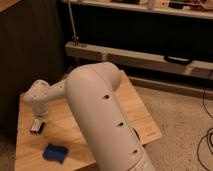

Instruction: Push the eraser across the table

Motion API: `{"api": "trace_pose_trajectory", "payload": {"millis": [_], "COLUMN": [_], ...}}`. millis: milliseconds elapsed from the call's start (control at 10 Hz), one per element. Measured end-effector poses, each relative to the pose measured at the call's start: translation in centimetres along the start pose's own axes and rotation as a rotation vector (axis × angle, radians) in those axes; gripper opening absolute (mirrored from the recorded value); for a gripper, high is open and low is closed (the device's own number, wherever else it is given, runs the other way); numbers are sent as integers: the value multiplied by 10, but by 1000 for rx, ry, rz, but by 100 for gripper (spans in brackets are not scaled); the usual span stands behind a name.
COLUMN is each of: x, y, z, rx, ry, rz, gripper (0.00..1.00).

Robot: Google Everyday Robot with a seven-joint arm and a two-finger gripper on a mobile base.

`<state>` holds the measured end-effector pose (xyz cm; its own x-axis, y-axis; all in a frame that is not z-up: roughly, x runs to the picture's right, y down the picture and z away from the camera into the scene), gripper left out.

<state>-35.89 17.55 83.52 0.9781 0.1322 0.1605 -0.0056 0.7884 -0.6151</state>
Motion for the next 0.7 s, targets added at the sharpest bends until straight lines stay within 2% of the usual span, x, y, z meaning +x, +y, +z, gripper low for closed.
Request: {"api": "trace_pose_trajectory", "payload": {"millis": [200, 400, 500, 700], "x": [12, 21, 26, 46], "y": [2, 0, -1, -11], "z": [12, 11, 8, 0], "rx": [-11, 1, 1, -3], "ry": [17, 23, 17, -33], "rz": [7, 28, 44, 102], "gripper": [0, 0, 0, 0]}}
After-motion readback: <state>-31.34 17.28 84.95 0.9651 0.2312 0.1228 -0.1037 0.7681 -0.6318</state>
